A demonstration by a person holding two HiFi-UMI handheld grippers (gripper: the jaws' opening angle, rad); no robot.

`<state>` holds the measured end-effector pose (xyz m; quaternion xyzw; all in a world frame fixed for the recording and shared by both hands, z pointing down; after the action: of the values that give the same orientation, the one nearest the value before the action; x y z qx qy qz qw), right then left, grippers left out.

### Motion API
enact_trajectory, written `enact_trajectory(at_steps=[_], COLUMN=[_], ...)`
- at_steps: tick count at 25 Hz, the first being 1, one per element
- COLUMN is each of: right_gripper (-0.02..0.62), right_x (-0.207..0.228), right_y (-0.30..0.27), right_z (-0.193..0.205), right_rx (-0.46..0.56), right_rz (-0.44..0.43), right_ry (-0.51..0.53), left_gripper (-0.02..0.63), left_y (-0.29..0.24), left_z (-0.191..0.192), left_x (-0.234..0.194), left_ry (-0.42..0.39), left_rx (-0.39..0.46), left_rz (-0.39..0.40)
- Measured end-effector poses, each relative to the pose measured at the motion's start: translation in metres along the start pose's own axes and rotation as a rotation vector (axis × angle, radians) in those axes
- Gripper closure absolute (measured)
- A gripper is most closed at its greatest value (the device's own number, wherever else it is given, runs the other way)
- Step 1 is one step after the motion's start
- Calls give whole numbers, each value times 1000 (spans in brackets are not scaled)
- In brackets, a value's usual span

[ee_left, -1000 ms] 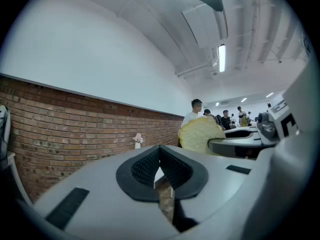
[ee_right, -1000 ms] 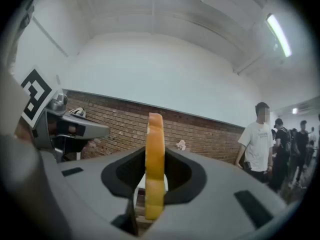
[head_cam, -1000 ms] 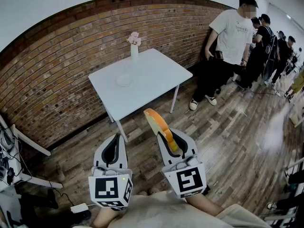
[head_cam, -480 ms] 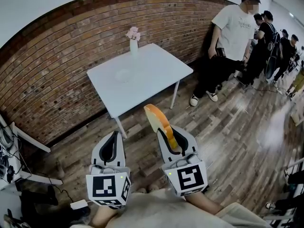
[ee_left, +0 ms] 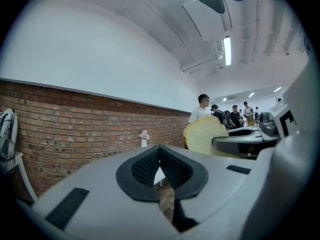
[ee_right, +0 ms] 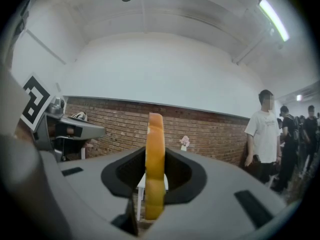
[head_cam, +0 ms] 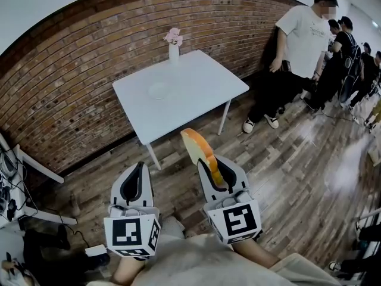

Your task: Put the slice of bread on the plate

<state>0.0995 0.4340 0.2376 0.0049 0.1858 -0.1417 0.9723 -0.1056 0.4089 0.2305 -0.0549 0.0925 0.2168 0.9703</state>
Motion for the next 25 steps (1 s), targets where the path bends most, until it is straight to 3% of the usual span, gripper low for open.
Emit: enact_trajectory(at_steps=[8, 14, 25], right_gripper=[497, 497, 497], right_x=[13, 27, 58], right_y=[-44, -94, -250], right_z=[7, 17, 15], right_rx=[-28, -19, -51], right_rz=[-24, 18, 68], right_ry=[26, 18, 5], left_gripper=[597, 597, 597], left_y=[-45, -97, -246], left_z=[2, 3, -33], left_x=[-20, -49, -125], left_ry=[24, 12, 7], left_rx=[5, 2, -33], left_rz=[-2, 4, 73])
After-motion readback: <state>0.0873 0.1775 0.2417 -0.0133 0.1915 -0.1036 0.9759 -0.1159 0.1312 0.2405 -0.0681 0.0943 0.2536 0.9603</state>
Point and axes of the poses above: the fingertips, and each gripper's own axes: y backward along the fingers, x to its right, z out of its underside, the point moved 9 cm from there along y, backward along the fingers, and after that the axes turned 13 degrees about y, right-handed, at the moved point
